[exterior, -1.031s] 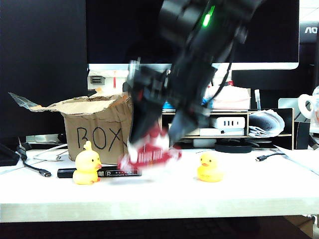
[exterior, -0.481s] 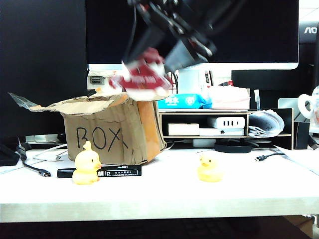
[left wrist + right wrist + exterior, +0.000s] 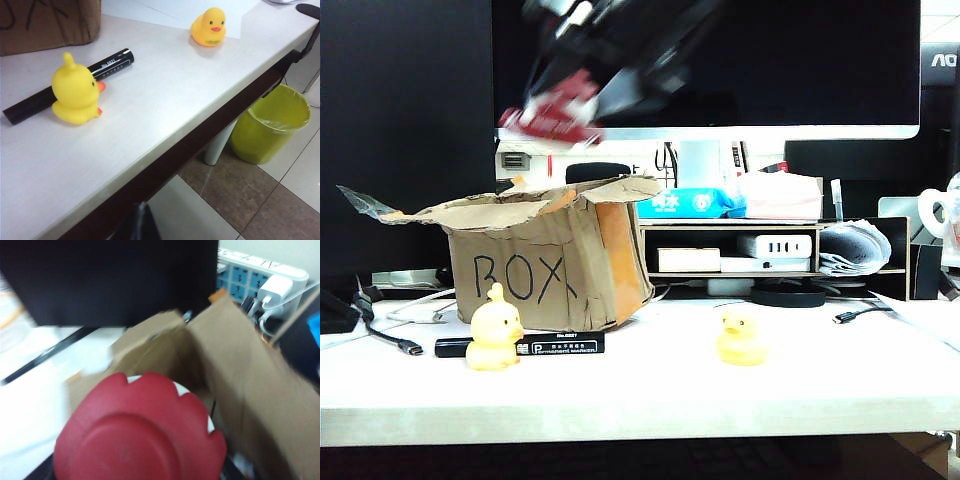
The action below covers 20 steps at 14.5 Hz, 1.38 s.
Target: Put the doll that is least similar in color compared to the others into the paper box.
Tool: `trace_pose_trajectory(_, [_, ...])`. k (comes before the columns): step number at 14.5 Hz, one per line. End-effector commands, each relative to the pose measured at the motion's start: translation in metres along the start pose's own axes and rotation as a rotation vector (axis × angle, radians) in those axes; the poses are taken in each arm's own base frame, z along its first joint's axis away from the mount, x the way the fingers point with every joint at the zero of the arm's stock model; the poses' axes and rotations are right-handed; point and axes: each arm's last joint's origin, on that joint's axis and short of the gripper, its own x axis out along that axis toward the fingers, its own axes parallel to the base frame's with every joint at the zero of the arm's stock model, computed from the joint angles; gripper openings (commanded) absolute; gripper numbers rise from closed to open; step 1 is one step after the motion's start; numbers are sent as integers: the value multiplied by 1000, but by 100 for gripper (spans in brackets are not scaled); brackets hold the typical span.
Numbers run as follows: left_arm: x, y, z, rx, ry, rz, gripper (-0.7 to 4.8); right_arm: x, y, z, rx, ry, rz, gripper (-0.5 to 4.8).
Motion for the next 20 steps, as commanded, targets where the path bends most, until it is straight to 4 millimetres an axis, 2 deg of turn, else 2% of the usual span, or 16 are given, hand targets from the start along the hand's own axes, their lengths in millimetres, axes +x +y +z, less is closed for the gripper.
trace_pose_trajectory(1, [0,0,1,1,-13,-1,-5,30,-2,18,-9,19,5,95])
trace_pose_trajectory(2, [0,0,1,1,-13,0,-5,42,-4,18,-6,62,3,132])
trace_pose_trajectory(3, [0,0,1,1,-13,-1,-5,49,-5,17,-19,76,3,195])
trace_pose_trajectory(5, [0,0,1,1,-13,0,-5,52,-7,15,-25,79,-7,223])
trace_pose_trajectory(7, [0,0,2,1,-14,-1,-5,51,-9,15,-22,80,-12,439])
trace_pose_trajectory(11, [0,0,1,1,-13,-1,-5,51,-11,15,-19,87,-16,443])
trace_pose_trajectory(12, [0,0,1,1,-13,-1,-5,50,-11,15,-19,85,-15,433])
trace_pose_trajectory(13, [0,0,1,1,-13,-1,-5,49,-11,16,-19,85,-14,333])
trace_pose_trajectory(14, [0,0,1,1,-13,-1,-5,46,-10,18,-19,85,-8,151])
trace_pose_trajectory(15, [0,0,2,1,-14,0,-5,41,-8,22,-20,82,-6,27])
trace_pose_trajectory(16, [0,0,2,1,-14,-1,-5,35,-7,26,-20,80,-7,0])
trace_pose_trajectory(18, [0,0,1,0,-13,1,-5,16,-4,36,-18,100,-19,-2])
trace_pose_trajectory(20, [0,4,2,-13,-15,26,-5,-6,1,36,-41,209,-169,-2])
